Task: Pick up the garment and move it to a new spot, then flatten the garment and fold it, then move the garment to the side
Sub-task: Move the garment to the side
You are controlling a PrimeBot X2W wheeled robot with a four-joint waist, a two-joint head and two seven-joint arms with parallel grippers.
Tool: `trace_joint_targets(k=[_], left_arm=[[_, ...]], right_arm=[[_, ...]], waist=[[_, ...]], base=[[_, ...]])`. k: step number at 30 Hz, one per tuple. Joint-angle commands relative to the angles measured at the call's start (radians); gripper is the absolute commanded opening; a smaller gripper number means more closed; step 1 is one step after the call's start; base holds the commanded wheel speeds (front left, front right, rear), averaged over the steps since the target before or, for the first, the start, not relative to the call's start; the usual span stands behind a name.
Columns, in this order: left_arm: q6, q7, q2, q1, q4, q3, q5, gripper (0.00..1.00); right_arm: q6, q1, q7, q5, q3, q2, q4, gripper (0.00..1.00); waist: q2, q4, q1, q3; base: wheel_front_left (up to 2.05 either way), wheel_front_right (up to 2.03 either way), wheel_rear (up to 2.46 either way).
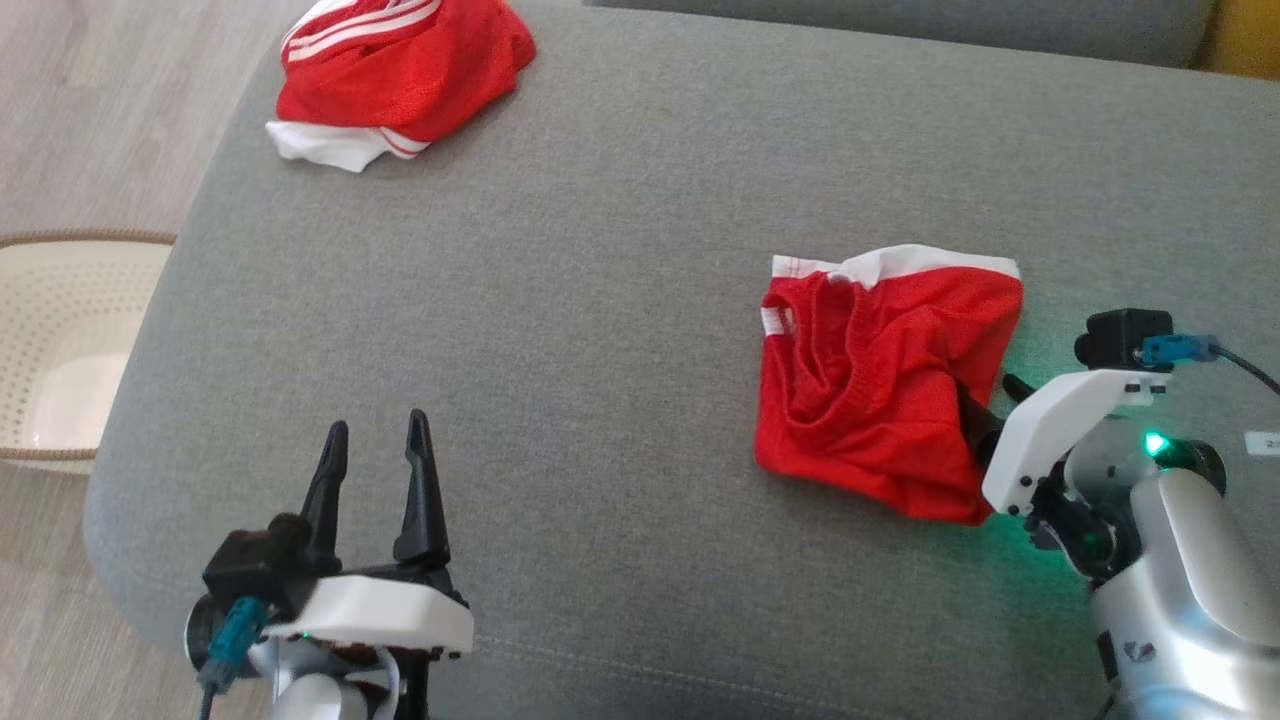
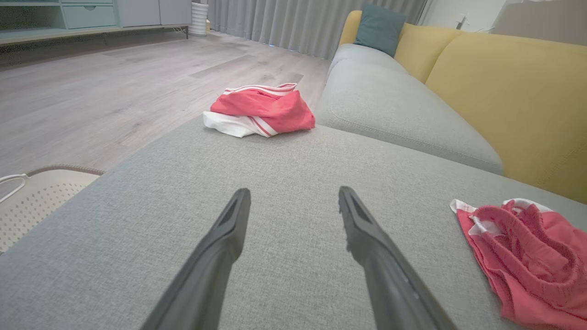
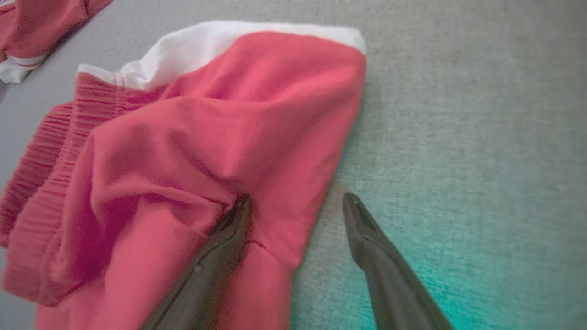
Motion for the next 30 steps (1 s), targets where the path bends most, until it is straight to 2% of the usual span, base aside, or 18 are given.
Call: trace_joint_targets(k=[1,4,5,6,7,9,10,11,15,20,24,25,30], left_arm=[[0.009,-0.012,-0.004,-0.039,-0.035,0.032,-0.007,1.0],[0.012,-0.012,-0.004,-0.04,-0.036,0.032,-0.009,1.0],[0.013,-0.012,-0.004,-0.04,-0.036,0.033,-0.01,1.0],[0.014,-0.012,-0.004,-0.04,-0.036,0.034,-0.011,1.0],[0.015,-0.012,-0.004,-0.04,-0.037,0.034,-0.011,1.0],[0.015,-0.012,-0.004,-0.041,-0.039,0.034,-0.008,1.0],[0.014,-0.012,-0.004,-0.043,-0.039,0.034,-0.006,1.0],[0.012,-0.012,-0.004,-0.044,-0.039,0.034,-0.002,1.0],[0.006,-0.012,-0.004,-0.048,-0.048,0.033,0.018,1.0],[-0.007,-0.012,-0.004,-0.069,-0.066,0.032,0.045,1.0],[-0.024,-0.012,-0.004,-0.093,-0.078,0.036,0.072,1.0],[-0.024,-0.012,-0.004,-0.093,-0.078,0.036,0.072,1.0],[-0.044,-0.012,-0.001,-0.118,-0.097,0.035,0.107,1.0]], right_arm=[[-0.001,-0.032,0.015,0.012,0.022,-0.013,-0.022,1.0],[-0.001,-0.03,0.049,0.029,0.029,-0.018,-0.016,1.0],[-0.001,-0.03,0.055,0.035,0.031,-0.02,-0.016,0.85],[-0.001,-0.029,0.059,0.041,0.032,-0.02,-0.018,0.6],[-0.001,-0.029,0.062,0.046,0.033,-0.021,-0.019,0.45],[-0.001,-0.032,0.065,0.054,0.036,-0.021,-0.02,0.29],[-0.001,-0.034,0.062,0.055,0.036,-0.023,-0.021,0.09],[-0.001,-0.038,0.06,0.056,0.039,-0.024,-0.021,0.0],[-0.001,-0.067,0.03,0.046,0.042,-0.034,-0.028,0.0],[-0.001,-0.118,-0.015,0.024,0.035,-0.058,-0.039,0.0],[-0.001,-0.157,-0.044,0.013,0.022,-0.081,-0.055,0.0],[-0.001,-0.157,-0.044,0.013,0.022,-0.081,-0.055,0.0],[-0.001,-0.204,-0.068,-0.005,0.0,-0.116,-0.076,0.0]], waist=[[0.0,0.008,0.0,0.007],[0.0,0.01,0.0,0.01],[0.0,0.009,0.0,0.011],[0.0,0.007,0.0,0.012],[0.0,0.004,0.0,0.012],[0.0,-0.005,0.0,0.015],[0.0,-0.01,0.0,0.017],[0.0,-0.018,0.0,0.02],[0.0,-0.058,0.0,0.041],[0.0,-0.139,0.0,0.085],[0.0,-0.23,0.0,0.121],[0.0,-0.23,0.0,0.121],[0.0,-0.362,0.0,0.173]], base=[[0.0,0.0,0.0],[0.0,0.0,0.0],[0.0,0.0,0.0],[0.0,0.0,0.0],[0.0,0.0,0.0],[0.0,0.0,0.0],[0.0,0.0,0.0],[0.0,0.0,0.0],[0.0,0.0,0.0],[0.0,0.0,0.0],[0.0,0.0,0.0],[0.0,0.0,0.0],[0.0,0.0,0.0]])
